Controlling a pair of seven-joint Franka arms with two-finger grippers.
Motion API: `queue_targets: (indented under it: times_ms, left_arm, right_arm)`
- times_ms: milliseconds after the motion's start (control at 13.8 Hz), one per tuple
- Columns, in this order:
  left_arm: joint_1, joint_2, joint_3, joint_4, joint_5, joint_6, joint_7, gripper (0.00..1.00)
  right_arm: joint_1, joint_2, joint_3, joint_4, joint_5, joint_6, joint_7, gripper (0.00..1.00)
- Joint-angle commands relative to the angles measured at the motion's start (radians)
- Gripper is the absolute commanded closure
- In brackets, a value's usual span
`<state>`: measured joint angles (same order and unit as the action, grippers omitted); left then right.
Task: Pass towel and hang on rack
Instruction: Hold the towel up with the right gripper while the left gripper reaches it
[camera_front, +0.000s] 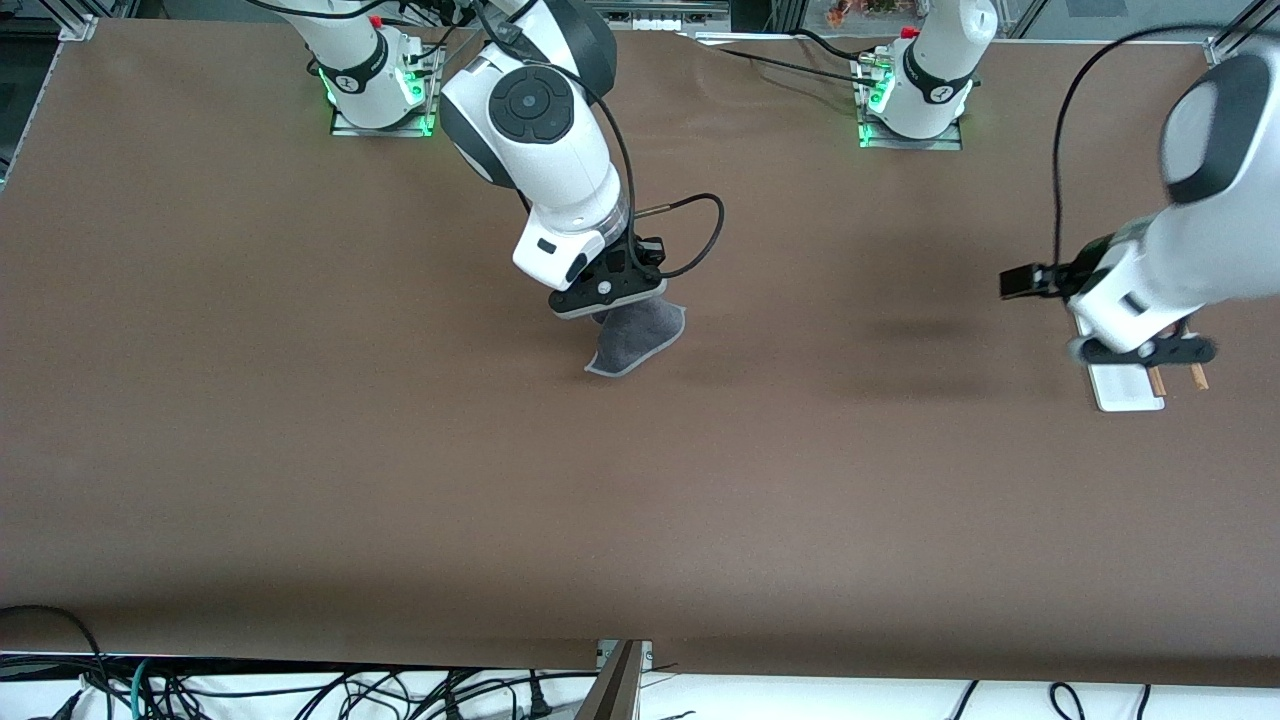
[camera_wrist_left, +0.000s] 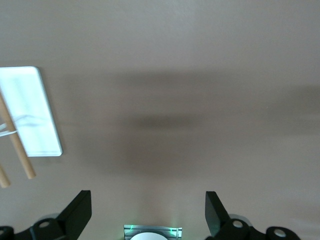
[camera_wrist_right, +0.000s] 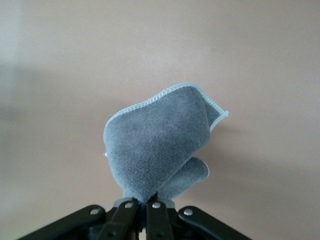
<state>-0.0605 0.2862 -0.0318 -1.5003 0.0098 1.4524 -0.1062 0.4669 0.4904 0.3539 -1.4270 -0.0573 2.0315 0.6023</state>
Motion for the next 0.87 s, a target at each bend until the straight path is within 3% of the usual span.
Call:
queue_targets:
  times_ms: [0, 217, 434, 795]
  left_arm:
    - [0.01, 0.045, 0.007, 0.072, -0.022, -0.056, 0.023, 0.0]
    - [0.036, 0.095, 0.009, 0.063, -0.115, -0.136, 0.11, 0.0]
    - [0.096, 0.169, 0.013, 0.037, -0.471, -0.181, 0.103, 0.0]
    - [0.145, 0.255, 0.009, -0.015, -0.724, -0.176, 0.201, 0.0]
  right_arm:
    - [0.021, 0.013, -0.004, 0.033, 0.008, -0.001, 0.03, 1.0]
    - [0.042, 0.022, -0.004, 0.033, 0.051, 0.064, 0.028, 1.0]
    - [0.042, 0.027, -0.004, 0.033, 0.074, 0.092, 0.025, 1.0]
    - [0.042, 0.037, -0.003, 0.033, 0.149, 0.14, 0.024, 1.0]
